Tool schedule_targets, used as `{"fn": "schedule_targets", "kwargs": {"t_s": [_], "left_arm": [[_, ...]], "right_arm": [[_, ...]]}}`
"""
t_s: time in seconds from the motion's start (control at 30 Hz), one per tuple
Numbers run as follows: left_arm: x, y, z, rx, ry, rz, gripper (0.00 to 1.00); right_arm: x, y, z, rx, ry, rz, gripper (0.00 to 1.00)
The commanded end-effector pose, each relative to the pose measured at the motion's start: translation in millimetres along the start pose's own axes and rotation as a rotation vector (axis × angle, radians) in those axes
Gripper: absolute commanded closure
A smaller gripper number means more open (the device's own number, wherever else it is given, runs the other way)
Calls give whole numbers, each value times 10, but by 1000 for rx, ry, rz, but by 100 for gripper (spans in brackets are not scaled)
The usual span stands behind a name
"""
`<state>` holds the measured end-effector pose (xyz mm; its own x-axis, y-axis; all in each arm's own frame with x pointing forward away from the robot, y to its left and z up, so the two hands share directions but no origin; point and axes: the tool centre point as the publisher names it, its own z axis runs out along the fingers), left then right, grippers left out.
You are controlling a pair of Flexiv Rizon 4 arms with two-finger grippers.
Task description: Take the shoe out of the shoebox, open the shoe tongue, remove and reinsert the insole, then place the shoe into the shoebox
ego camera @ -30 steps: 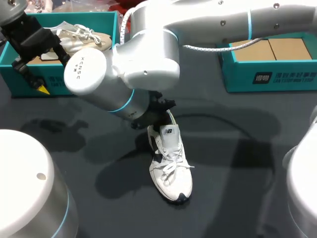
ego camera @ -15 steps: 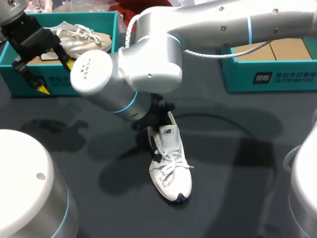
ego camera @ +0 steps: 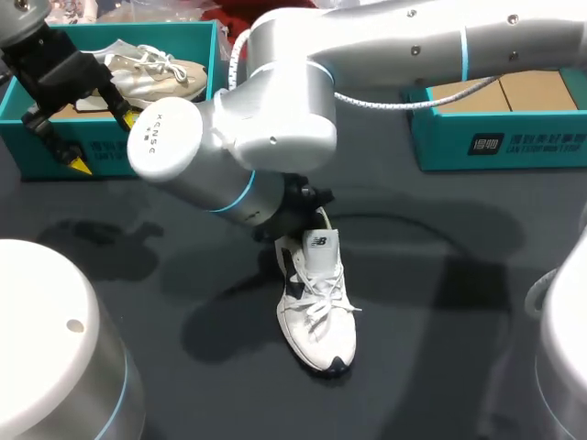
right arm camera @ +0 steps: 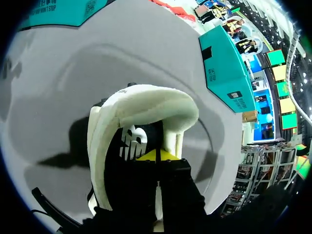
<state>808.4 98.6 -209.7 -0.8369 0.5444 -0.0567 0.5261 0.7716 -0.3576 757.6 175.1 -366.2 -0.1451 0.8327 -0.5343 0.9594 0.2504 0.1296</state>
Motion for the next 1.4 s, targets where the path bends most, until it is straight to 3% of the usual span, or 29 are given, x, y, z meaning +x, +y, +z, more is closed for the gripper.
{"fn": "schedule_targets", "kwargs": {"t_s": [0.03, 0.27, 0.53, 0.63, 0.77, 1.0, 1.2, 1.4], "left_arm": [[-5, 5, -2, -2, 2, 0, 0], [-5, 5, -2, -2, 2, 0, 0], [-5, 5, -2, -2, 2, 0, 0], [-5, 5, -2, -2, 2, 0, 0], [-5, 5, -2, -2, 2, 0, 0], [-5, 5, -2, -2, 2, 0, 0], [-5, 5, -2, -2, 2, 0, 0], [-5, 5, -2, -2, 2, 0, 0]], "right_arm": [[19, -7, 226, 39, 21, 3, 100], [117, -70, 226, 15, 106, -12, 100], [-13, -37, -273, -119, 87, 46, 100], [-53, -12, -349, -173, 91, 56, 100], [-43, 87, -273, -178, 127, 52, 100], [193, 204, 19, -140, 219, 16, 100], [277, 135, 165, -67, 236, 10, 100], [302, -22, 160, -27, 251, 9, 100]]}}
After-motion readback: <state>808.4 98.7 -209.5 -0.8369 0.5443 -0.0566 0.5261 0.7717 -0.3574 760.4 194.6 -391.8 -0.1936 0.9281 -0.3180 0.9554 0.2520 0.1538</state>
